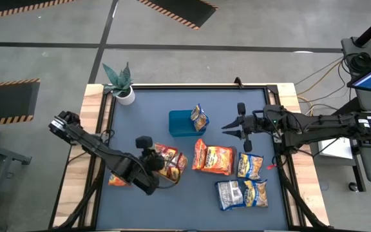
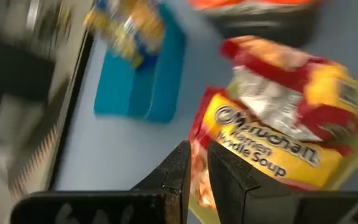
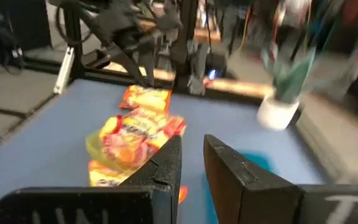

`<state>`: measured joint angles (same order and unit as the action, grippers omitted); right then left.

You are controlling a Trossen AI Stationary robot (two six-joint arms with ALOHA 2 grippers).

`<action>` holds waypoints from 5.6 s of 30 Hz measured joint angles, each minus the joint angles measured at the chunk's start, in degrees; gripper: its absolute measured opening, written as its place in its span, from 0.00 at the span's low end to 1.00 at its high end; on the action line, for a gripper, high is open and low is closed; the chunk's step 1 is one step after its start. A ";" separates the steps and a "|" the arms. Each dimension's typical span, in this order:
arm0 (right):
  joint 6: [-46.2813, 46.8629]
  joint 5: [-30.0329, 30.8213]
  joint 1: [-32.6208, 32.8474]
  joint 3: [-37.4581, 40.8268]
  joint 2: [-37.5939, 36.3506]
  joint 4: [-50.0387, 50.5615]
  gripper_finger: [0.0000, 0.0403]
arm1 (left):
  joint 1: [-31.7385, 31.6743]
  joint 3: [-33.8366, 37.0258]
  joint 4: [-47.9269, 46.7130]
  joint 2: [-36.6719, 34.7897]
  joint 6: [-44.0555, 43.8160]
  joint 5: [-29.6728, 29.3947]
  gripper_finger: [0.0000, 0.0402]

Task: Sort Maruchan noodles
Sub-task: Put the blue noodle pack into the blue bin

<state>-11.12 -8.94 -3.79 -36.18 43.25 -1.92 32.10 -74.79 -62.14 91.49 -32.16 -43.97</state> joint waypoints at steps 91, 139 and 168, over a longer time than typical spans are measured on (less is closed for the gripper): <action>113.29 14.29 30.93 13.47 8.67 37.26 0.82 | -2.10 38.93 54.41 -30.65 35.67 -15.13 0.09; 109.07 28.36 30.88 18.67 -3.70 31.46 0.16 | -2.21 38.97 55.66 -30.61 36.11 -15.69 0.09; 66.30 69.17 29.15 18.60 -17.23 -0.04 0.16 | -4.26 38.82 67.21 -32.47 55.89 -20.37 0.09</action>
<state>55.18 60.23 25.35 -17.58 26.02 -1.96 27.84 -35.97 5.07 59.02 23.72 -64.34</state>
